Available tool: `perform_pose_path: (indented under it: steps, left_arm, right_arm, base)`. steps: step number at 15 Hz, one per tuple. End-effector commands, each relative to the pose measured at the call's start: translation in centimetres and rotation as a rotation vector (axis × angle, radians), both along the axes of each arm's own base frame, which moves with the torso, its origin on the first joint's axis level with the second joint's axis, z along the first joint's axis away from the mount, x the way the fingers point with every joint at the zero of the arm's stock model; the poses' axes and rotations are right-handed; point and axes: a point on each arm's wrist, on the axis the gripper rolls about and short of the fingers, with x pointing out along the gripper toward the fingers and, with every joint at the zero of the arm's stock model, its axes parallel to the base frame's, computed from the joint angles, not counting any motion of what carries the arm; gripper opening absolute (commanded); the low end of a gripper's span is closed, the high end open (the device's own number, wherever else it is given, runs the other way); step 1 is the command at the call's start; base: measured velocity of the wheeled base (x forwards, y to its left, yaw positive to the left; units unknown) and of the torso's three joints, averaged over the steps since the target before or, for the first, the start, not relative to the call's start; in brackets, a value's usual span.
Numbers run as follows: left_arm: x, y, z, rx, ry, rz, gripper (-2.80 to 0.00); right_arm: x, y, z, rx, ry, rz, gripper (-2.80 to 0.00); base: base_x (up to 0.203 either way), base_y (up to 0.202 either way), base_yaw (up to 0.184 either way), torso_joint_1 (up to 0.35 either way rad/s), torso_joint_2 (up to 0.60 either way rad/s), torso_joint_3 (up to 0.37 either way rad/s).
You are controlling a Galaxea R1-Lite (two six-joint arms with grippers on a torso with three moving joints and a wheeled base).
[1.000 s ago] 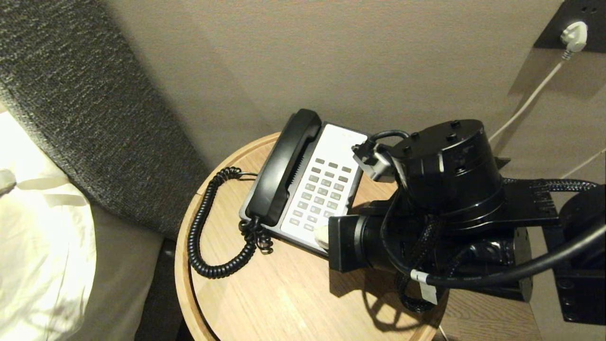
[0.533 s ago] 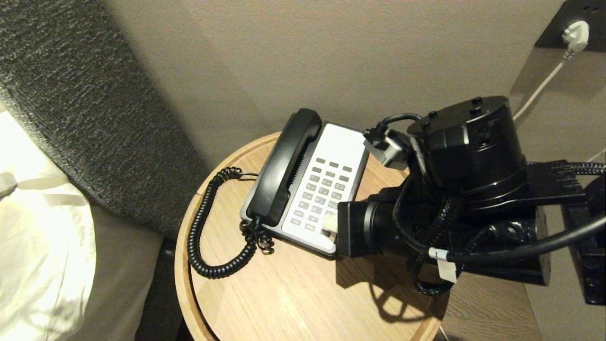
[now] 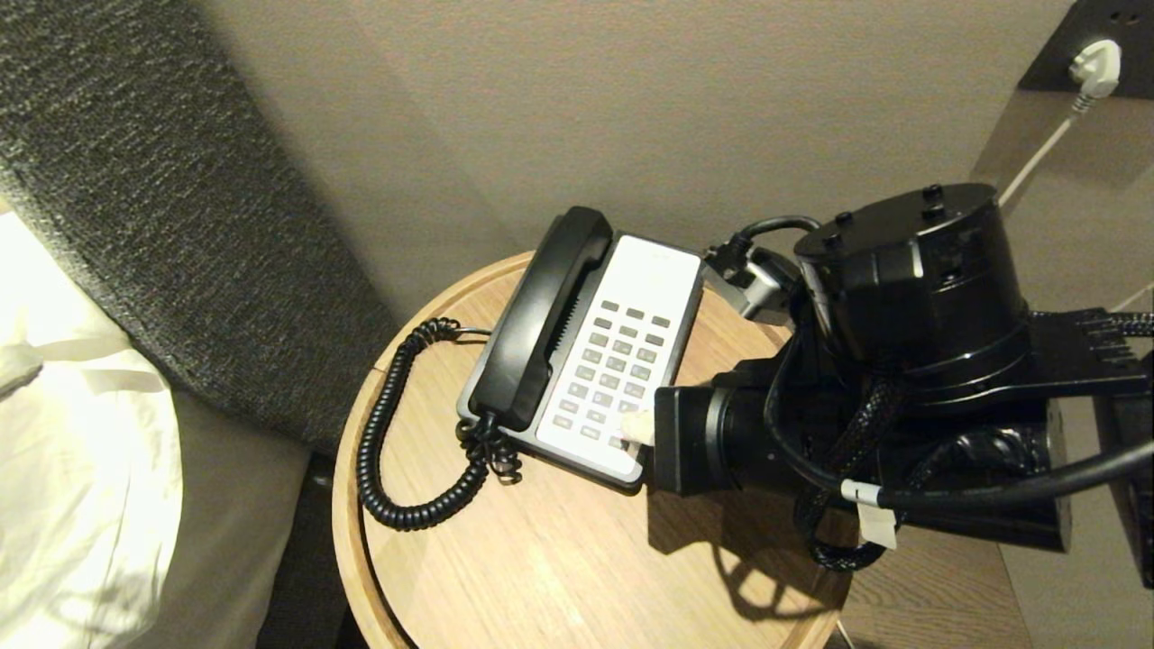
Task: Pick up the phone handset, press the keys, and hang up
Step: End the call using the dial pad
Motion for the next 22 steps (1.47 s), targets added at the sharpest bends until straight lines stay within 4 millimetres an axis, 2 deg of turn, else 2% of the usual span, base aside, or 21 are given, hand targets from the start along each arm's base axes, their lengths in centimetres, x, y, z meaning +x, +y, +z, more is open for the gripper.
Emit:
perform_pose_path:
  steps: [1,17,22]
  left_arm:
    - [-0.1,0.1,-0.1,-0.003,0.001,0.0,-2.8]
    - [-0.3,0.1,-0.1,-0.018,0.004,-0.013,-2.8]
    - [-0.3,0.1,-0.1,-0.018,0.005,-0.013,-2.8]
  right_arm:
    - [0.0,0.1,-0.3,-0.006,0.007,-0.001,-2.8]
    - [0.4,0.6,-1.9,-0.047,0.028,0.0,-2.8]
    - [0.3,0.5,-1.3,-0.032,0.016,0.0,-2.8]
  base:
    - [0.0,0.0,0.0,0.0,0.0,0.0]
    - [0.0,0.0,0.0,0.0,0.0,0.0]
    - [0.0,0.0,0.0,0.0,0.0,0.0]
